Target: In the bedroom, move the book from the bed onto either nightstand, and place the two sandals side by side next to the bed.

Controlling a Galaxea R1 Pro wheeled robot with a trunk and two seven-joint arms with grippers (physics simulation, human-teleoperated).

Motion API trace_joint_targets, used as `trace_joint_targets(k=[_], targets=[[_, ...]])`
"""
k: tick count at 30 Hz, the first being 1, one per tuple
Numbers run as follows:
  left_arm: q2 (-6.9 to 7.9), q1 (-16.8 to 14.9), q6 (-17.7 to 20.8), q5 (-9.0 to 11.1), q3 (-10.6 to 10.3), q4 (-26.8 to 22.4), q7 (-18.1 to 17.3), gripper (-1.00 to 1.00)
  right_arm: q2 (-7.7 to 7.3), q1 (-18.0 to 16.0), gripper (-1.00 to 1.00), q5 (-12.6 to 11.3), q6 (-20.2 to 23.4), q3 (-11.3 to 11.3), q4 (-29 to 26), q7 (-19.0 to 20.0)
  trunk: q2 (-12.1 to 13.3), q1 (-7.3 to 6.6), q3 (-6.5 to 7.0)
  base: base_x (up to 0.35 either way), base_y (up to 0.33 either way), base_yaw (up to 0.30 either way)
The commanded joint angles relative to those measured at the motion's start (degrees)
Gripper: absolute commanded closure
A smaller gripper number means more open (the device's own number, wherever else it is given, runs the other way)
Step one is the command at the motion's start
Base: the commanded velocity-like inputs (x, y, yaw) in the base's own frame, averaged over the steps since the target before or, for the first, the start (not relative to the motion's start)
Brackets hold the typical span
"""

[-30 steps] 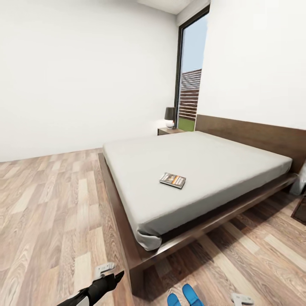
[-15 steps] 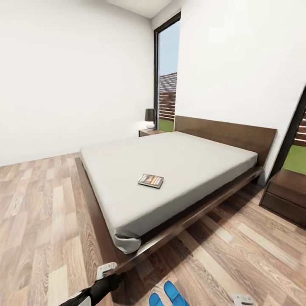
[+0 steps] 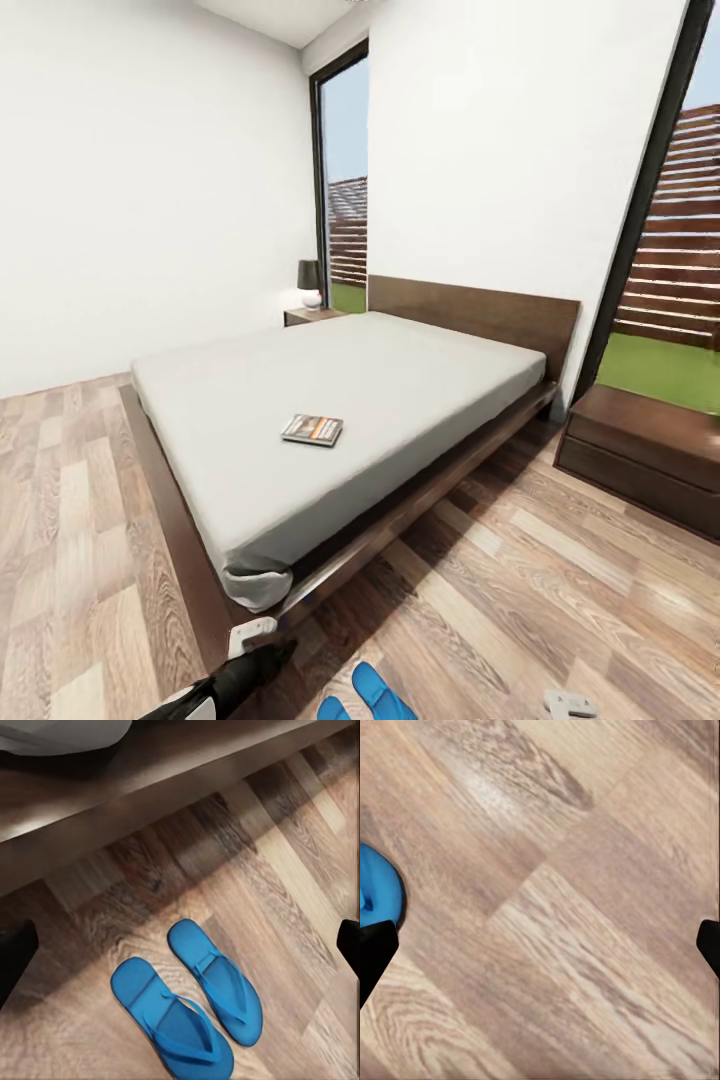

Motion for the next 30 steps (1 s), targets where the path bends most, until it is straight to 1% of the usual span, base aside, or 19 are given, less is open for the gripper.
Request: trace_joint_targets(k=[1, 8, 21, 30], targets=[[0.02, 0.0, -0.1, 0.0, 0.4, 0.1, -0.3, -1.0, 0.01, 0.0, -1.0, 0.6, 0.0, -0.5, 0.0, 0.3, 0.0, -0.01, -0.01, 0.0, -0.005, -0.28], [0.02, 0.0, -0.1, 0.0, 0.4, 0.1, -0.3, -1.0, 0.01, 0.0, -1.0, 0.5, 0.0, -0.5, 0.0, 0.3, 0.0, -0.01, 0.29, 0.0, -0.069, -0.28], [-0.27, 0.0, 0.0, 0.0, 0.4, 0.1, -0.4, -1.0, 0.01, 0.0, -1.0, 0.5, 0.0, -0.5, 0.0, 0.3, 0.0, -0.01, 0.84, -0.056, -0.15, -0.28], [-0.26, 0.0, 0.0, 0.1, 0.4, 0.1, -0.4, -1.0, 0.01, 0.0, -1.0, 0.5, 0.0, -0.5, 0.0, 0.3, 0.0, -0.01, 1.22, -0.004, -0.028, -0.28]])
